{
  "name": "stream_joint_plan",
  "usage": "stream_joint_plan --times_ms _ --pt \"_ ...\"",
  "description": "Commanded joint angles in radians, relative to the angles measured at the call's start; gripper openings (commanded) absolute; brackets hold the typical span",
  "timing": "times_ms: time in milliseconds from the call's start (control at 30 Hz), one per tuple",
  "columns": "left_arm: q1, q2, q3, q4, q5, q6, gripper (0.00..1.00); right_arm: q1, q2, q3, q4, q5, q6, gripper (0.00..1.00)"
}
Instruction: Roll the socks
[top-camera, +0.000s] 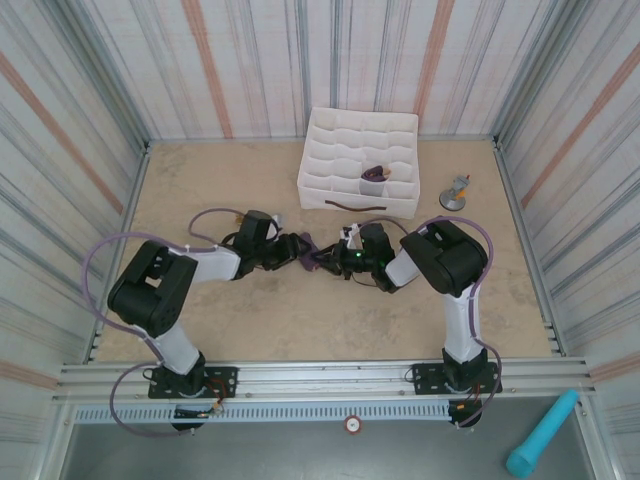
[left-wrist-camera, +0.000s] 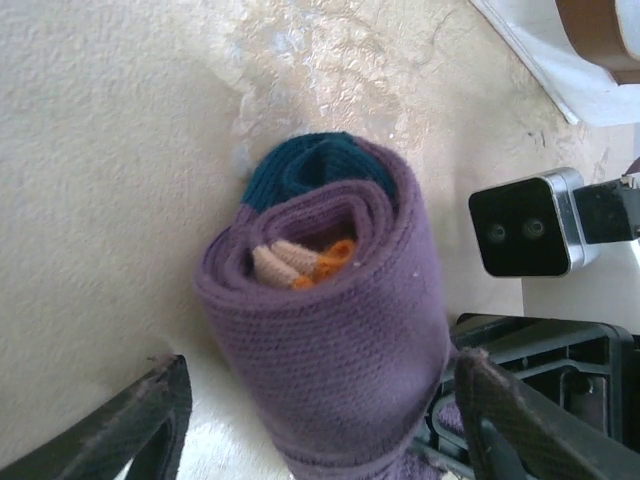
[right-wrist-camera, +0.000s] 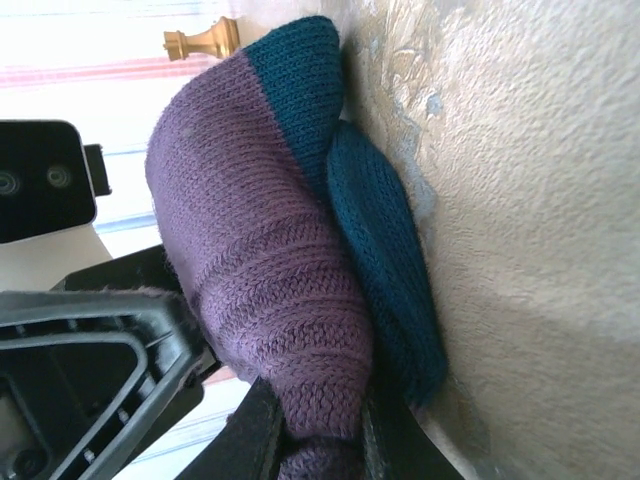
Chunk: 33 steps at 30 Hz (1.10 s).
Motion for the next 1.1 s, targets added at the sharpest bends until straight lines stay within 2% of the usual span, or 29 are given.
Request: stream_joint_plan --times_ms 0,133,300,567,667,767,967,1067 --pt "-0.004 0.041 0.009 0.061 -0.021 0.012 0.63 -0.025 0.132 -0.1 -0.331 0.109 0.061 0.0" --pt "-0.009 0.083 -0.017 0.133 -0.018 0.003 0.57 -0.026 0.138 -0.096 -0.319 0.101 0.064 0.0" --pt "-0.01 0.142 -0.034 0.213 -0.013 -0.001 0.55 -0.026 0.146 -0.091 -0.318 0.094 0.065 0.0" --pt "-0.011 0.207 -0.028 0.291 -0.005 -0.026 0.64 -0.028 0.167 -0.092 -0.32 0.085 0.062 0.0" --pt "-0.011 0.229 -0.028 0.32 0.002 -0.026 0.62 -0.029 0.169 -0.091 -0.328 0.082 0.059 0.0" --pt "-0.011 0.257 -0.026 0.347 0.01 -0.035 0.53 -0.032 0.172 -0.088 -0.334 0.078 0.054 0.0" --pt "-0.01 0.282 -0.018 0.348 0.027 -0.032 0.19 -0.044 0.133 -0.09 -0.365 0.076 0.013 0.01" --pt "-0.008 0.263 0.0 0.287 0.038 0.017 0.09 -0.051 0.059 -0.089 -0.457 0.092 -0.055 0.09"
